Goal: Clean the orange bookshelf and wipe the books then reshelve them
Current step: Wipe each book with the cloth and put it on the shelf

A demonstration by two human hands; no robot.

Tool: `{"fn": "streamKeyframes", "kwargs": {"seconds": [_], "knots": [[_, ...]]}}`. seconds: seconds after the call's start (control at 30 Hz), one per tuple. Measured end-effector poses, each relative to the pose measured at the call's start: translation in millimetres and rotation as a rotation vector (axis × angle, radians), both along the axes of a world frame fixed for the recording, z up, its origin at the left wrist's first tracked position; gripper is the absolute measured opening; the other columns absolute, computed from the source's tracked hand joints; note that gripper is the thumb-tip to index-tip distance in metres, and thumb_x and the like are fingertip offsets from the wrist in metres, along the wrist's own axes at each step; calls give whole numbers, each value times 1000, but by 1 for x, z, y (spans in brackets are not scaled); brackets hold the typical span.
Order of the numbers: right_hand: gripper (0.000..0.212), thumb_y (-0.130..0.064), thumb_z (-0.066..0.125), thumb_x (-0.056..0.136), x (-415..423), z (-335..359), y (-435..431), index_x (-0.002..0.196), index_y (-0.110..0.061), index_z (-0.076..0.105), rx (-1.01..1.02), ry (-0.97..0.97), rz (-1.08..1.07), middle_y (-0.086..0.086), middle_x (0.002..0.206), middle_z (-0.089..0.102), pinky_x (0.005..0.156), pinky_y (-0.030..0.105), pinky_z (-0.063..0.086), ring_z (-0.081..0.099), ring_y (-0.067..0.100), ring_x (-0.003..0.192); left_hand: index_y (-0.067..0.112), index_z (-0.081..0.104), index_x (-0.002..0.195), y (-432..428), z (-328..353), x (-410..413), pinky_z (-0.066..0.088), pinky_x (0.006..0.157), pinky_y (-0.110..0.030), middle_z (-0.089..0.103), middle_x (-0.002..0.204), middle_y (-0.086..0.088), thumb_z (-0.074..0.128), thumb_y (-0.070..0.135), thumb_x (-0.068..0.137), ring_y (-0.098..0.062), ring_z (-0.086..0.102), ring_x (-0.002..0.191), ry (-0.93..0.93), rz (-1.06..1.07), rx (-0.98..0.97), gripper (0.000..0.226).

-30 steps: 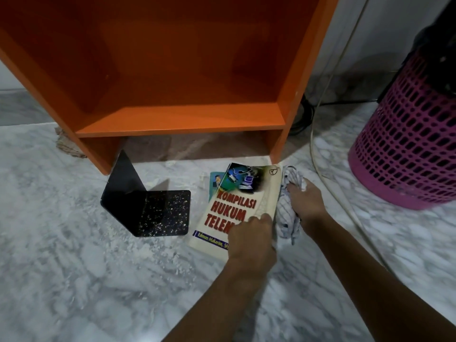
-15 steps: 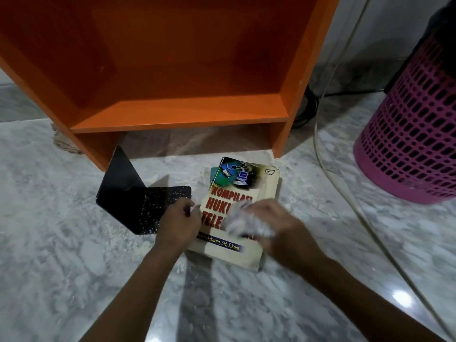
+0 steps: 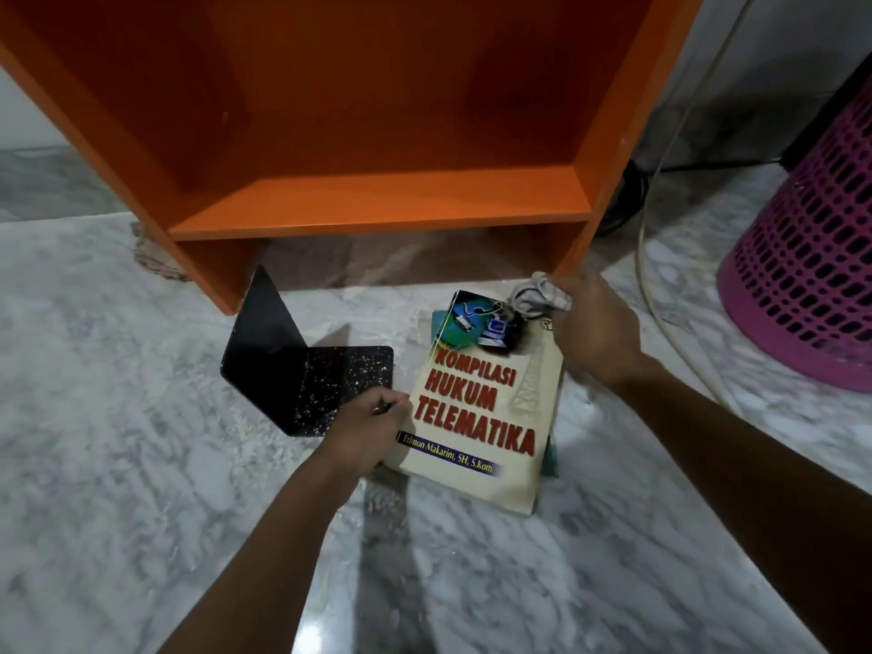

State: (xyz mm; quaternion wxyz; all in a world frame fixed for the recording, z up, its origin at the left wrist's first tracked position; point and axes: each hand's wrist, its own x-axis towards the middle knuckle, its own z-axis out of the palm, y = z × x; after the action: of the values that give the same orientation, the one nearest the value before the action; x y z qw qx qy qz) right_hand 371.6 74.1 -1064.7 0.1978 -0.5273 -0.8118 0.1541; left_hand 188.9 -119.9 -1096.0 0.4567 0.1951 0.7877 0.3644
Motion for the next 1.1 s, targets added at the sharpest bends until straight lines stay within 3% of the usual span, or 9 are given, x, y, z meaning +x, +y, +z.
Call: {"fn": "streamKeyframes", "kwargs": {"seconds": [0.17, 0.3, 0.37, 0.47, 0.63, 0.83, 0.97, 1.03, 1.1], "knots": [[48, -19, 62, 89, -35, 21, -47, 134, -35, 54, 135, 11, 432, -5, 129, 54, 65, 16, 40, 48, 8, 96, 13, 70, 95, 5, -6, -2, 46, 61, -29, 72, 87, -7, 50, 35, 99, -24, 66, 74, -231, 184, -57, 30], [58, -11, 71, 76, -51, -6, -87, 127, -37, 61, 114, -162, 967, -3, 119, 61, 57, 25, 45, 60, 16, 94, 12, 69, 115, 8, -10, -10, 53, 84, -38, 73, 108, -13, 39, 63, 95, -30, 68, 97, -419, 349, -42, 62], [59, -12, 70, 81, -57, -19, -76, 132, -39, 57, 80, -139, 890, -7, 123, 58, 58, 19, 46, 56, 9, 93, 12, 70, 108, 6, -10, -11, 49, 71, -34, 73, 101, -12, 32, 64, 96, -28, 68, 89, -422, 334, -57, 66], [54, -12, 62, 90, -67, -26, -33, 137, -37, 51, 152, -101, 478, -5, 130, 55, 64, 24, 54, 57, 11, 93, 11, 61, 81, 2, -8, -8, 39, 60, -30, 68, 81, -11, 26, 57, 101, -25, 59, 69, -405, 294, -40, 62], [33, -24, 65, 90, -62, -24, 37, 123, -23, 59, -70, -26, -86, -2, 103, 65, 55, 24, 34, 60, 15, 79, 12, 61, 80, 0, -8, -7, 42, 58, -30, 69, 95, -16, 30, 56, 101, -27, 61, 76, -368, 302, -51, 57], [47, -24, 57, 87, -34, 4, -74, 133, -34, 55, 146, 45, 472, -8, 124, 56, 62, 9, 33, 52, 7, 90, 8, 66, 87, -1, -9, -9, 43, 62, -31, 70, 88, -14, 25, 67, 95, -26, 62, 74, -404, 288, -18, 72], [46, -15, 54, 81, -3, -32, -126, 124, -29, 61, 234, 35, 1019, 2, 112, 67, 52, 25, 55, 67, 15, 87, 11, 74, 95, 2, -9, -7, 53, 79, -39, 74, 97, -12, 38, 63, 95, -30, 69, 90, -314, 223, -54, 63], [55, -8, 65, 77, 6, -40, -112, 126, -33, 59, 236, 59, 903, -1, 115, 67, 51, 25, 56, 66, 12, 87, 9, 73, 90, 4, -7, -4, 52, 73, -37, 75, 88, -8, 49, 54, 95, -27, 69, 80, -221, 152, -55, 51], [55, -11, 74, 80, 9, -39, -81, 125, -38, 57, 166, 66, 537, -9, 117, 64, 51, 22, 54, 62, 7, 77, 12, 73, 91, 3, -4, 0, 52, 70, -32, 76, 85, -4, 58, 48, 93, -24, 71, 78, -164, 60, -20, 39]]}}
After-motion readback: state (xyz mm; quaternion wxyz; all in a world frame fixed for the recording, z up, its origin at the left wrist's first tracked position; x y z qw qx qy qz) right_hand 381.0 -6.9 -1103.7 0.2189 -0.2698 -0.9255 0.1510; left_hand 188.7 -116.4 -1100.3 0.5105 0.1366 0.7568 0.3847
